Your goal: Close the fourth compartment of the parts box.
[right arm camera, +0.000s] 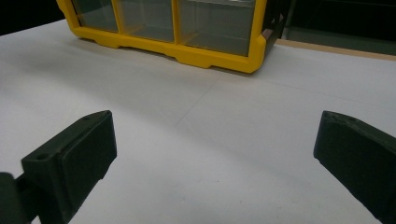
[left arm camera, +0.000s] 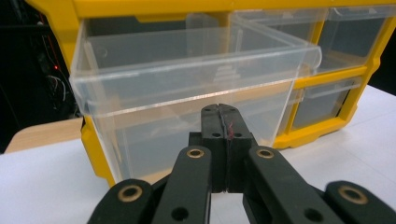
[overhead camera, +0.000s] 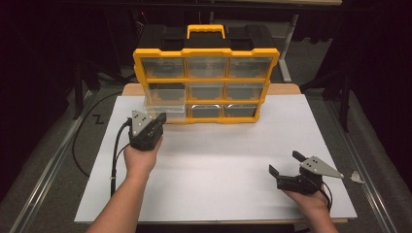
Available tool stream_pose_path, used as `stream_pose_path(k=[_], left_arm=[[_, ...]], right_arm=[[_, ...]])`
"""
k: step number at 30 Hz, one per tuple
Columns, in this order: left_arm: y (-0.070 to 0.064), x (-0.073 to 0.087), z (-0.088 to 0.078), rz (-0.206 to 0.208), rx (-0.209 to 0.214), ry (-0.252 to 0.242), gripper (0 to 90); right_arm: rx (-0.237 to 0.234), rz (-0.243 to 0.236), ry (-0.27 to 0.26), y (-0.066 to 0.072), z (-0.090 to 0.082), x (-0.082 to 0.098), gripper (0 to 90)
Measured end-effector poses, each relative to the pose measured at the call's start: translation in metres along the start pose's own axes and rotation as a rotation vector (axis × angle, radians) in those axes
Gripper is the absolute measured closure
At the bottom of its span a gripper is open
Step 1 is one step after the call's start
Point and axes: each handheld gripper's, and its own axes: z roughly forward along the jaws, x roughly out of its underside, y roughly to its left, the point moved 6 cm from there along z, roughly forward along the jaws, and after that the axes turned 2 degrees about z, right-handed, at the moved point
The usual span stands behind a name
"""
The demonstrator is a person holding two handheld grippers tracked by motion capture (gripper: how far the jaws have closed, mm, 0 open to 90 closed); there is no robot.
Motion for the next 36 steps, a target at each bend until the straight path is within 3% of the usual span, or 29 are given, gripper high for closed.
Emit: stream_pose_path(k=[21,28,36], left_arm=[[0.002,-0.012,0.006,0.014,-0.021,-0.025,89.5],[0.007,-0.012,0.015,-0.024,-0.008,-0.018,89.5],[0.012,-0.014,0.021,0.005,-0.033,-0.017,89.6]], right_arm=[[0.006,-0.004,-0.007,0.0,-0.002,-0.002,0.7],[0.01,-0.003,-0.009,0.0,-0.003,-0.002,0.7],[0.007,-0.004,-0.008,0.001,-0.002,-0.002,0.7]])
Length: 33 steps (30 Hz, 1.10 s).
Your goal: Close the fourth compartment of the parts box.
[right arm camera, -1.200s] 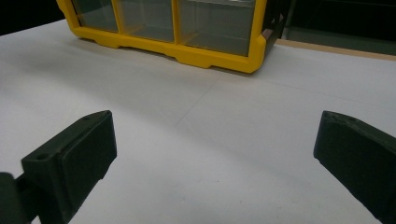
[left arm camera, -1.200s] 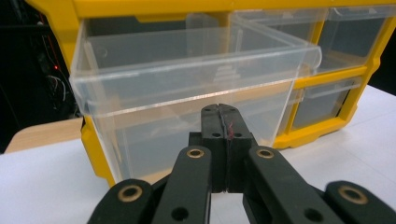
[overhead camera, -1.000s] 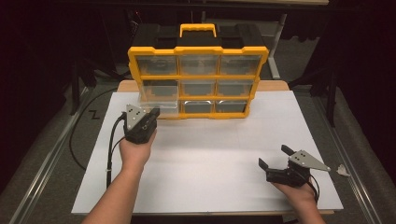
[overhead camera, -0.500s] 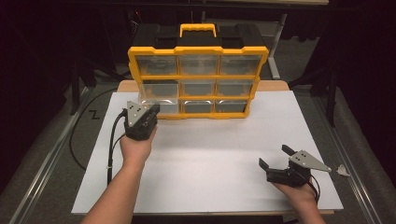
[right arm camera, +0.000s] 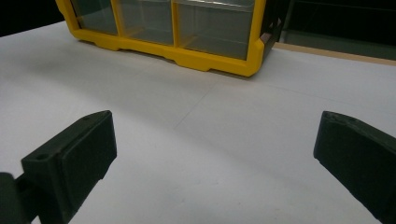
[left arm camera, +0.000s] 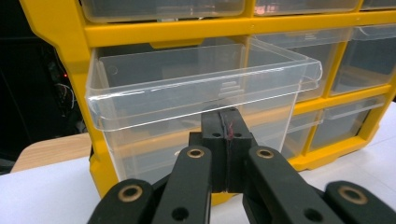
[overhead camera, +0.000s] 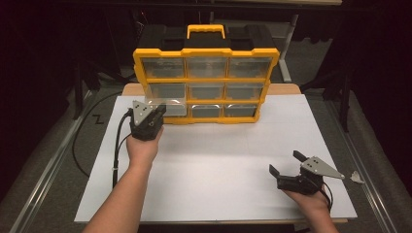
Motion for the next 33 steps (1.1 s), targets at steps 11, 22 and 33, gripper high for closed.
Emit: stream_pose_path(k=[11,22,33], left_arm=[[0.005,-0.007,0.014,-0.002,-0.021,0.008,89.7],[0.012,-0.011,0.028,-0.014,-0.036,0.033,89.6],[0.016,-0.013,0.039,-0.035,-0.062,0.04,89.7]], right_arm=[[0.002,-0.002,-0.003,0.001,-0.002,-0.001,0.7],[0.001,0.005,-0.007,0.0,-0.003,-0.001,0.7],[-0.005,0.008,-0.007,-0.001,-0.003,0.0,0.7]])
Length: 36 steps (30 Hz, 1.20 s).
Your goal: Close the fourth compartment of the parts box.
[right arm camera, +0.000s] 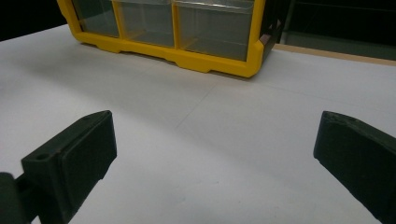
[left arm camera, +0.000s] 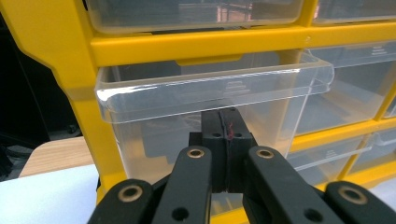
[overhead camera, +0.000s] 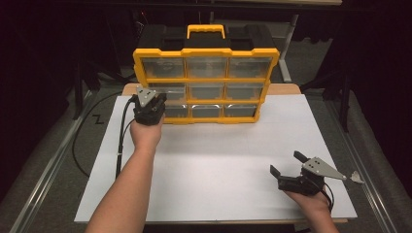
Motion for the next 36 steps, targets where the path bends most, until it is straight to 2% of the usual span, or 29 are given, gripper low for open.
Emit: stream_pose_path(k=[12,26,30,36], left_arm=[[0.005,-0.005,0.011,0.018,-0.015,0.02,89.7],[0.01,-0.006,0.021,0.003,-0.04,0.028,89.7],[0.009,-0.006,0.021,0.001,-0.039,0.032,89.6],[0.009,-0.008,0.018,-0.024,-0.023,0.036,89.6]], right_arm=[[0.004,0.004,-0.015,0.0,-0.002,-0.002,0.7],[0.005,0.007,-0.021,-0.002,0.0,-0.004,0.7],[0.004,0.006,-0.02,-0.002,0.0,-0.004,0.8],[0.001,0.003,-0.015,0.0,0.002,-0.003,0.7]])
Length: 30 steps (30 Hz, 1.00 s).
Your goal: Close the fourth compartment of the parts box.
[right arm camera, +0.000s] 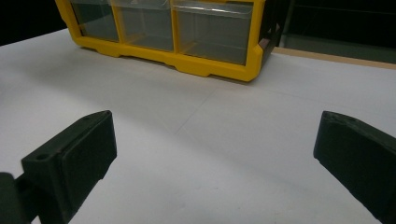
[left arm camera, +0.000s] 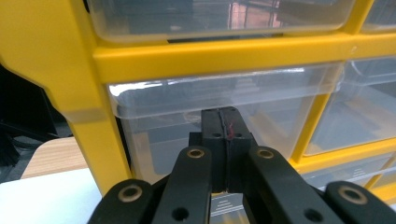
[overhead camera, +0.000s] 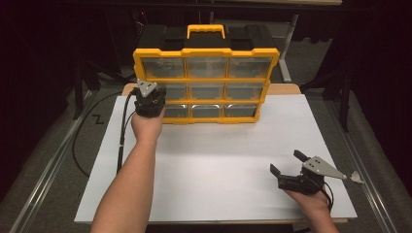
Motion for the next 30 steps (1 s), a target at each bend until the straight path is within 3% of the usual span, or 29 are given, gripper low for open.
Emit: stream_pose_path(k=[6,16,18,24,30], left_arm=[[-0.004,0.009,-0.014,0.026,0.02,0.011,89.7],[-0.01,0.032,-0.049,0.014,0.092,-0.027,89.7],[-0.009,0.039,-0.055,0.01,0.102,-0.031,89.7],[-0.011,0.064,-0.077,0.051,0.122,-0.045,89.7],[-0.01,0.097,-0.098,0.025,0.141,-0.044,89.7]], right_arm=[[0.001,-0.002,0.0,0.0,-0.001,0.0,0.7],[0.011,0.004,0.0,-0.002,-0.006,0.001,0.7],[0.013,0.005,0.0,-0.003,-0.007,0.001,0.7],[0.018,0.007,-0.002,-0.004,-0.007,0.002,0.7],[0.01,-0.005,0.006,-0.002,-0.004,0.003,0.7]])
